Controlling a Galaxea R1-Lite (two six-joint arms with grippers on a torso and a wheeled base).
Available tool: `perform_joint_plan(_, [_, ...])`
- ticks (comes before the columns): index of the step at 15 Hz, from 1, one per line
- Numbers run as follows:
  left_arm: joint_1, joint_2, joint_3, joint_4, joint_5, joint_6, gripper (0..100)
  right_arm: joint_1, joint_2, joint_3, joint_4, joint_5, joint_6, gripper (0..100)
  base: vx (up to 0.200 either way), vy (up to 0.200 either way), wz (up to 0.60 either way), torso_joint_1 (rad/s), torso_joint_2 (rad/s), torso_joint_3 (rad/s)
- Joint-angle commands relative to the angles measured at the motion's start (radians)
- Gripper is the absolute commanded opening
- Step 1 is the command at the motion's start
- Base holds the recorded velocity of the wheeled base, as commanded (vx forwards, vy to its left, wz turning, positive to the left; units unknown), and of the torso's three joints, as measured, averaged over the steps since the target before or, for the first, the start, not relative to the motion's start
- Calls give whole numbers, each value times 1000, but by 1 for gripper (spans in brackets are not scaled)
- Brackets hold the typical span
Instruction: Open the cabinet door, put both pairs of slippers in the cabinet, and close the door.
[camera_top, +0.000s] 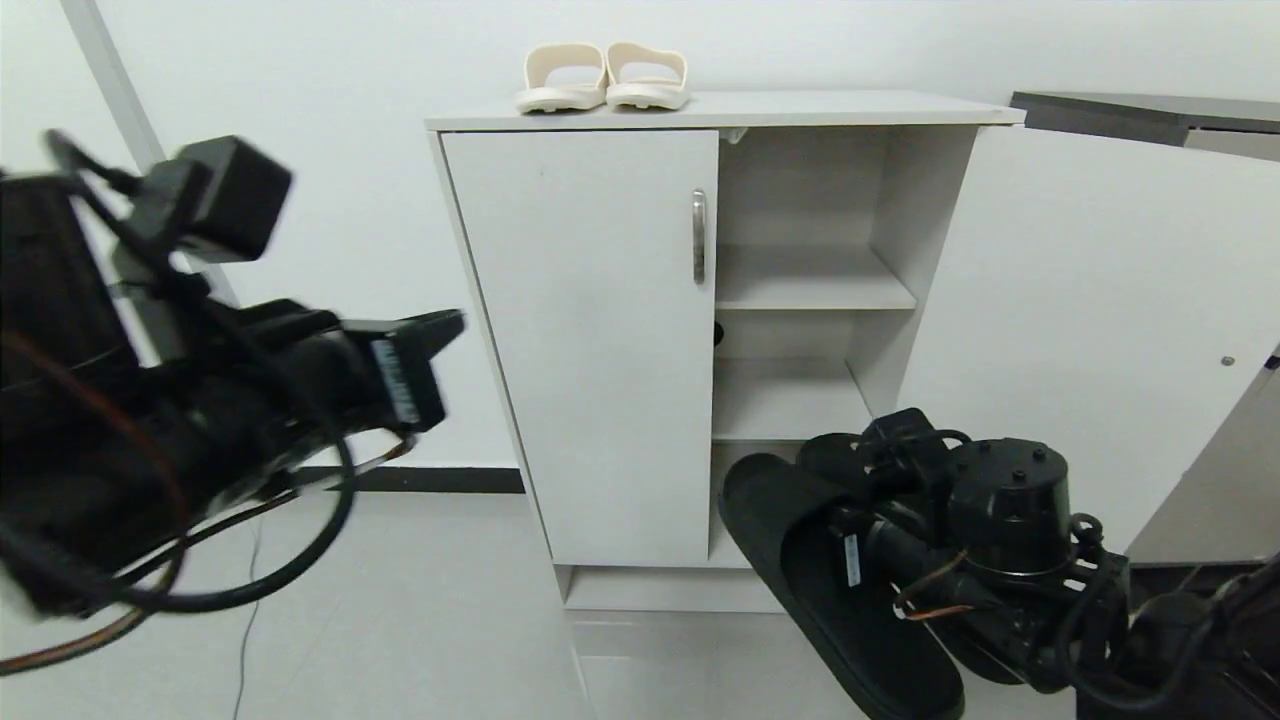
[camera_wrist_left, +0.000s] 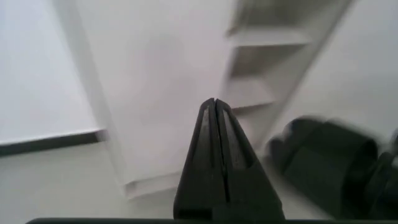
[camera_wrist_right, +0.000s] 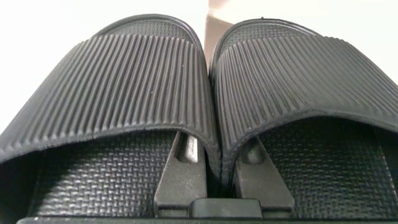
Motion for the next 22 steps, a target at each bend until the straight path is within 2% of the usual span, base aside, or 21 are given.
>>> perform_joint_plan(1, [211, -341, 210, 85, 110, 53, 0, 2, 89, -68, 0, -41, 25, 0, 0, 0, 0, 0, 0, 0])
perform_joint_plan(2, [272, -432, 279, 87, 155, 53, 0, 2, 100, -80, -2, -56, 25, 0, 0, 0, 0, 0, 0, 0])
perform_joint_plan(3, [291, -465, 307, 87, 170, 53, 0, 2, 103, -81, 0, -59, 25, 0, 0, 0, 0, 0, 0, 0])
perform_joint_plan(4, [370, -610, 411, 88, 208, 47, 0, 2, 105, -81, 0, -61, 25, 0, 0, 0, 0, 0, 0, 0])
perform_joint_plan(6, [462, -752, 546, 90, 212, 44, 0, 2, 103, -78, -2, -62, 25, 0, 0, 0, 0, 0, 0, 0])
perform_joint_plan(7, [528, -830, 640, 90, 207, 46, 0, 4, 103, -78, -2, -64, 25, 0, 0, 0, 0, 0, 0, 0])
perform_joint_plan(8, [558, -904, 707, 93, 205, 46, 0, 5, 105, -77, -2, -64, 25, 0, 0, 0, 0, 0, 0, 0])
perform_joint_plan(9, [561, -961, 757, 105, 204, 47, 0, 7, 106, -77, -2, -64, 25, 0, 0, 0, 0, 0, 0, 0])
perform_joint_plan(11, [559, -1081, 758, 272, 175, 47, 0, 13, 106, -72, -2, -64, 25, 0, 0, 0, 0, 0, 0, 0])
perform_joint_plan(12, [558, -1211, 760, 406, 124, 63, 0, 18, 106, -68, -2, -64, 25, 0, 0, 0, 0, 0, 0, 0])
perform_joint_plan(13, [548, -1268, 750, 447, 75, 64, 0, 19, 106, -68, -2, -64, 25, 0, 0, 0, 0, 0, 0, 0])
perform_joint_plan(14, [547, -1268, 758, 419, 61, 41, 0, 19, 106, -68, -3, -64, 26, 0, 0, 0, 0, 0, 0, 0])
perform_joint_plan(15, [547, -1268, 758, 416, 12, 37, 0, 19, 106, -68, -3, -64, 26, 0, 0, 0, 0, 0, 0, 0])
perform_joint_plan(16, [547, -1268, 760, 419, -95, 32, 0, 22, 106, -68, -3, -64, 26, 0, 0, 0, 0, 0, 0, 0])
perform_joint_plan(17, [547, -1268, 760, 449, -177, 41, 0, 27, 106, -68, -3, -64, 26, 0, 0, 0, 0, 0, 0, 0])
perform_joint_plan(19, [547, -1266, 760, 459, -253, 60, 0, 34, 106, -66, -3, -64, 26, 0, 0, 0, 0, 0, 0, 0])
perform_joint_plan(22, [547, -1266, 760, 461, -278, 69, 0, 41, 125, -69, -19, -64, 28, 0, 0, 0, 0, 0, 0, 0])
